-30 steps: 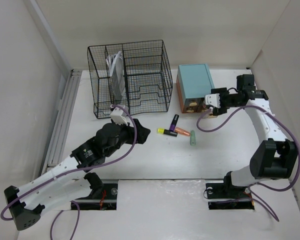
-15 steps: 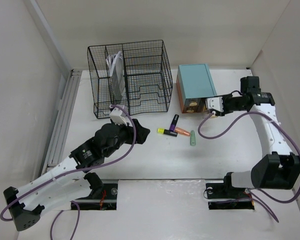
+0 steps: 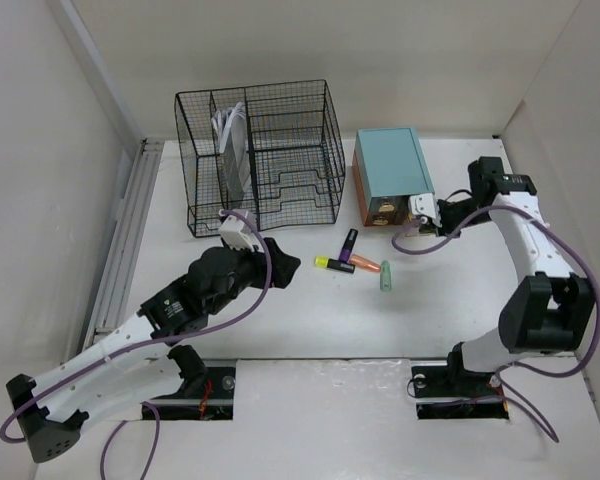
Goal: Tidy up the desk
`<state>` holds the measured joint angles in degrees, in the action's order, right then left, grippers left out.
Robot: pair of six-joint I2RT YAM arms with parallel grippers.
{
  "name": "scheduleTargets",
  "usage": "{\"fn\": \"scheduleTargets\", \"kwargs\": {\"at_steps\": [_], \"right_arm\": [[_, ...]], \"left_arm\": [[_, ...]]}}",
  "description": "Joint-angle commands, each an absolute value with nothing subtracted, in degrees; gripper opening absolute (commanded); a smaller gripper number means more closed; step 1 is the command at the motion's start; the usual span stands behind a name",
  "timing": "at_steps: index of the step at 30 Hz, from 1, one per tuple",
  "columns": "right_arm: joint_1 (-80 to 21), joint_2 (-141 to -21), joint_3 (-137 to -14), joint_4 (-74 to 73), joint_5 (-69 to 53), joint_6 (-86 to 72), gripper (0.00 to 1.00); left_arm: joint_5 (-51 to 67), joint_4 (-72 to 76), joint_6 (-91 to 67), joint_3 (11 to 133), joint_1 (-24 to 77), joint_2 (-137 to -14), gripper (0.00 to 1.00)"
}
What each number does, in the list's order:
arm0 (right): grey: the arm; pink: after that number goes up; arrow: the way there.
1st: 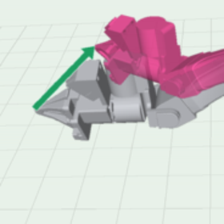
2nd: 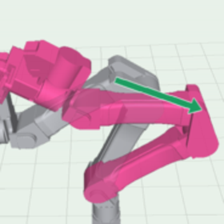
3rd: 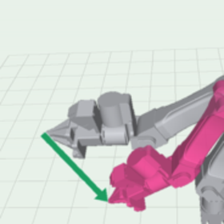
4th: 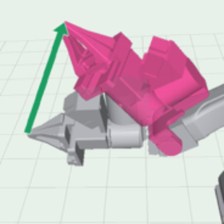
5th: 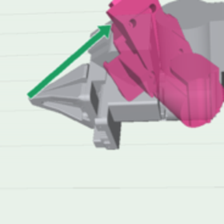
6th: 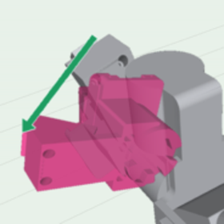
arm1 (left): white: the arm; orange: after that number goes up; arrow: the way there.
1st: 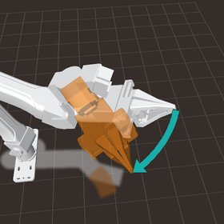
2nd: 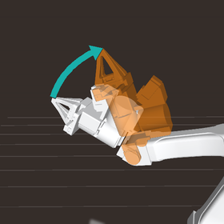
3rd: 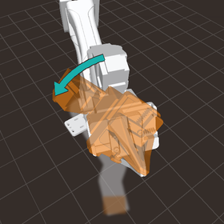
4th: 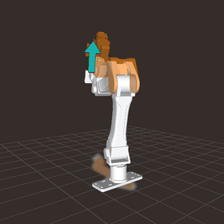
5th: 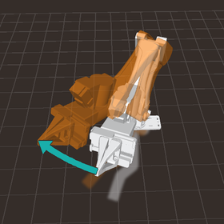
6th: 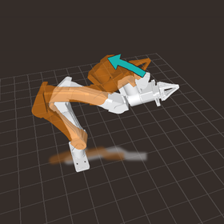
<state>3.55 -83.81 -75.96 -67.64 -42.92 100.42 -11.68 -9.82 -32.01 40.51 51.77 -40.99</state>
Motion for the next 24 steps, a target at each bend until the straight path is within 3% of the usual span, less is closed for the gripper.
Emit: {"fn": "scheduleTargets", "kwargs": {"at_steps": [1, 13, 24], "right_arm": [[3.0, -84.7, -75.7, -72.1, -43.3, 98.4, 0.0], [-5.3, -86.5, -69.8, -38.0, -28.7, 68.1, 0.0], [-11.9, -91.3, -71.5, -20.8, -11.8, 51.3, 0.0]], "left_arm": [[-9.9, -6.2, -31.4, 41.4, 52.1, -41.3, 0.73], [-7.6, -1.9, -31.9, 41.4, 52.1, -44.3, 0.73], [-6.6, -0.4, -32.4, 39.6, 52.1, -44.4, 0.73]]}}
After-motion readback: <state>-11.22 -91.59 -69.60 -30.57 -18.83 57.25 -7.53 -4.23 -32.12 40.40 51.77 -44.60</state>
